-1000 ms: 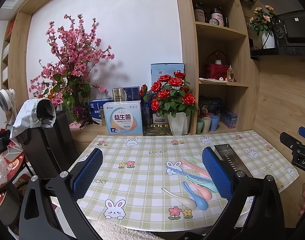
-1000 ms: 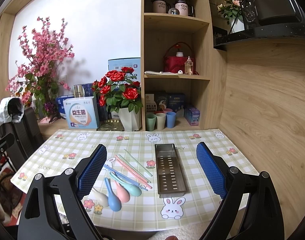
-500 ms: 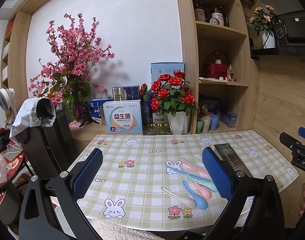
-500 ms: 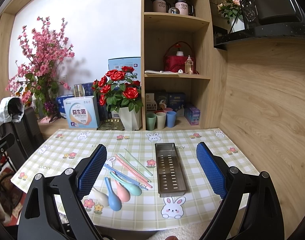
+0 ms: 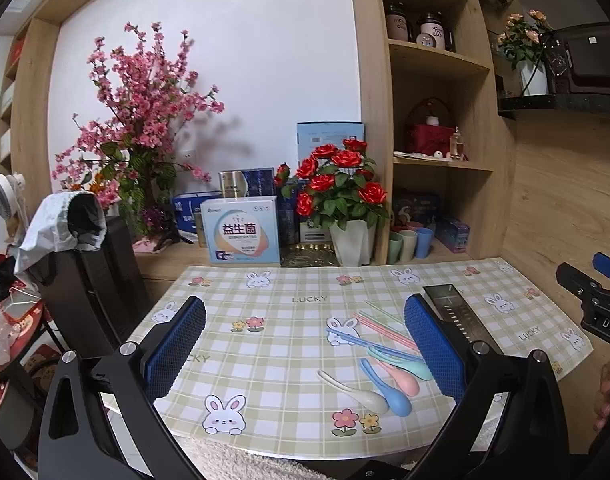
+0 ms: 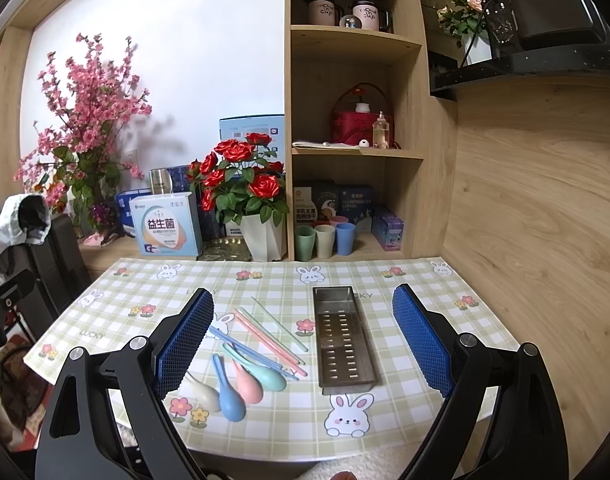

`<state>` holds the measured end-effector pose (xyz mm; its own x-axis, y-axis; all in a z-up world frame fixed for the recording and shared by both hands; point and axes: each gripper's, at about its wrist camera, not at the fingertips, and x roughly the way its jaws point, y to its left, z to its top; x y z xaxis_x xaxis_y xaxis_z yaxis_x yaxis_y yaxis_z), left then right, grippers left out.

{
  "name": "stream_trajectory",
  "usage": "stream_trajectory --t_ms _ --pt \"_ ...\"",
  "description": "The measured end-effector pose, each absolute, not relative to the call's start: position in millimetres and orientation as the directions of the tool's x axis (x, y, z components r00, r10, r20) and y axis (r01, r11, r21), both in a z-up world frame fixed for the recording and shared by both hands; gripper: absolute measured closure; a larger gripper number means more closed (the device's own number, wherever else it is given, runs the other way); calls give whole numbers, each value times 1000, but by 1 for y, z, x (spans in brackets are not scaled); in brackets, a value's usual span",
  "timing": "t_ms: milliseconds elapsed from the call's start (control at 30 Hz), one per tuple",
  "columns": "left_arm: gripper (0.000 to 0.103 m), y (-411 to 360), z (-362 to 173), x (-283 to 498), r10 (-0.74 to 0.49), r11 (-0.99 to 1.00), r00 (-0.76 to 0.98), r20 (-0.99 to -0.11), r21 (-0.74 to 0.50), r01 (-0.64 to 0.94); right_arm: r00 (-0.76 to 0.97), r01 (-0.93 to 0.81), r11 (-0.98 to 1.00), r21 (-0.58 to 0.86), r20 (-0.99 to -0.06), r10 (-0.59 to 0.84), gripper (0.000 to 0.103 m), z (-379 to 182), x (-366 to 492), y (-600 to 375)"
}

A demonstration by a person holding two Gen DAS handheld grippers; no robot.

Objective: Organize utensils

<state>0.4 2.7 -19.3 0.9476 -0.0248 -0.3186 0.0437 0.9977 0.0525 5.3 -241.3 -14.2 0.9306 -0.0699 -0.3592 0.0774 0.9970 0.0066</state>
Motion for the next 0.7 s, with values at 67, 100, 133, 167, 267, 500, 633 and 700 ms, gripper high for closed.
stream_trajectory --t_ms 67,100,133,167,267,500,633,700 --pt "6 4 -25 1 -41 998 945 -325 38 56 929 78 997 6 -363 -71 15 -17 5 -240" --pt "6 5 -28 1 -51 998 944 -327 28 64 927 81 997 6 -367 -73 15 -18 5 -239" --pt "6 6 -29 1 -59 997 942 -329 20 69 926 86 996 7 -370 -77 15 -19 4 -239" --pt "6 7 -29 1 -65 997 941 -331 13 73 925 90 996 8 -372 -80 15 -20 4 -239" --pt "6 6 -28 3 -72 997 937 -341 -1 76 923 90 996 11 -376 -80 15 -20 4 -239" --pt "6 23 -19 27 -44 998 923 -383 -59 24 921 36 999 35 -389 -19 15 -7 30 -251" --pt "6 27 -19 45 -34 999 922 -387 -32 24 927 25 1000 18 -375 -16 15 -1 56 -253" --pt "6 28 -22 56 -38 999 914 -404 -15 35 925 -3 1000 27 -380 13 15 -3 74 -252"
